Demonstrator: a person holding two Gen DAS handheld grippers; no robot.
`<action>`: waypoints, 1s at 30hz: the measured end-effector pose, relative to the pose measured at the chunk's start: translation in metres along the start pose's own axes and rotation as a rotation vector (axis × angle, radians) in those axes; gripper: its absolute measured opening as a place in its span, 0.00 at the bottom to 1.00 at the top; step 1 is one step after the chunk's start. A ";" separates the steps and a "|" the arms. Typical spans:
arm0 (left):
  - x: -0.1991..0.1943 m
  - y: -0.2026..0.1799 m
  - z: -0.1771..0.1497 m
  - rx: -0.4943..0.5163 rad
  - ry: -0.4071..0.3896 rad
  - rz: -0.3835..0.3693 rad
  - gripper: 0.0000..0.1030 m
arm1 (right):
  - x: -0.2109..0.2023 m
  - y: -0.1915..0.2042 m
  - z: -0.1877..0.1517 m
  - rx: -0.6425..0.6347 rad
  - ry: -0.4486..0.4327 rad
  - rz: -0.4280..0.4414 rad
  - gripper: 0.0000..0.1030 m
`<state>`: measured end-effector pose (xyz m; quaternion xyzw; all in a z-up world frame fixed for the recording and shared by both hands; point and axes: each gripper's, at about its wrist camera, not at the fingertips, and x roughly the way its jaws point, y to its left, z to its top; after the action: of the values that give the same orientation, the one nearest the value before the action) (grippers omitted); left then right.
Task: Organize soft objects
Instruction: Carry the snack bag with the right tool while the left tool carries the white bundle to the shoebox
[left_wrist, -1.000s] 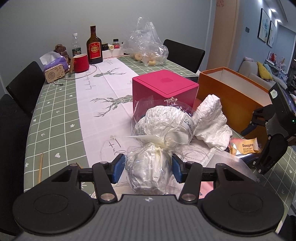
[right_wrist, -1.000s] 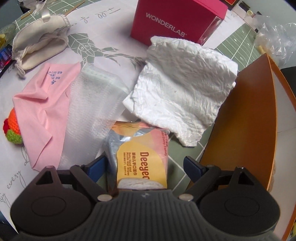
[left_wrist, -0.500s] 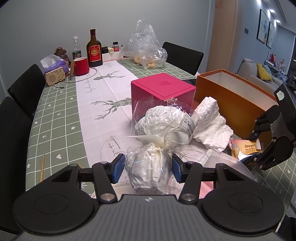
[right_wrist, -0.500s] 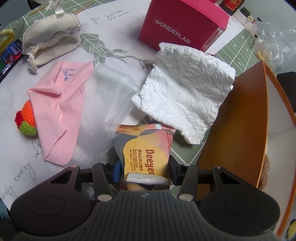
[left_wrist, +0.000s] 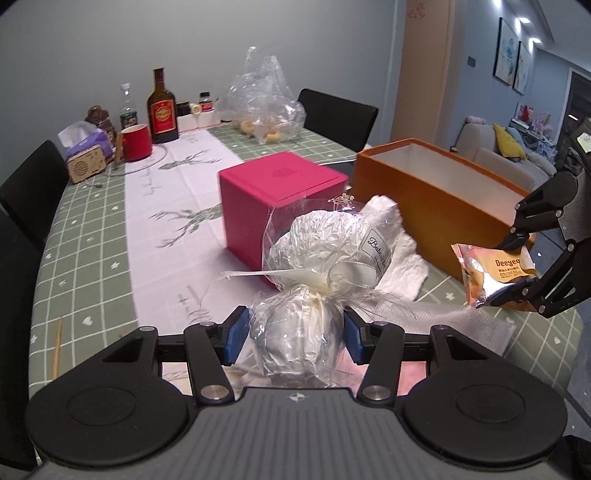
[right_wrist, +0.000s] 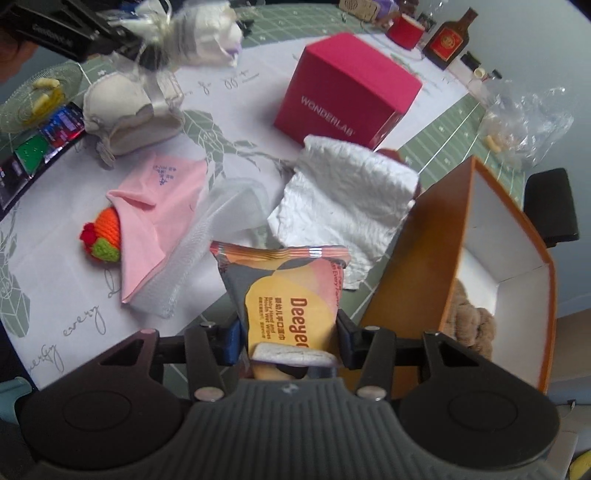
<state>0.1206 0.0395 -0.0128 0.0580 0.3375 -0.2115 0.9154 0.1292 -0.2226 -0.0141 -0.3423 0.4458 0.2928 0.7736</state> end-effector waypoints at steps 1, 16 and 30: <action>0.000 -0.005 0.003 0.008 -0.006 -0.008 0.59 | -0.006 -0.001 -0.001 -0.005 -0.007 -0.009 0.47; 0.037 -0.094 0.059 0.097 -0.022 -0.092 0.59 | -0.066 -0.059 -0.044 0.046 -0.052 -0.124 0.47; 0.086 -0.148 0.125 0.069 -0.033 -0.118 0.60 | -0.055 -0.130 -0.073 0.238 -0.103 -0.177 0.47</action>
<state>0.1905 -0.1553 0.0330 0.0660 0.3175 -0.2775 0.9043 0.1682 -0.3653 0.0433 -0.2706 0.4051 0.1859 0.8533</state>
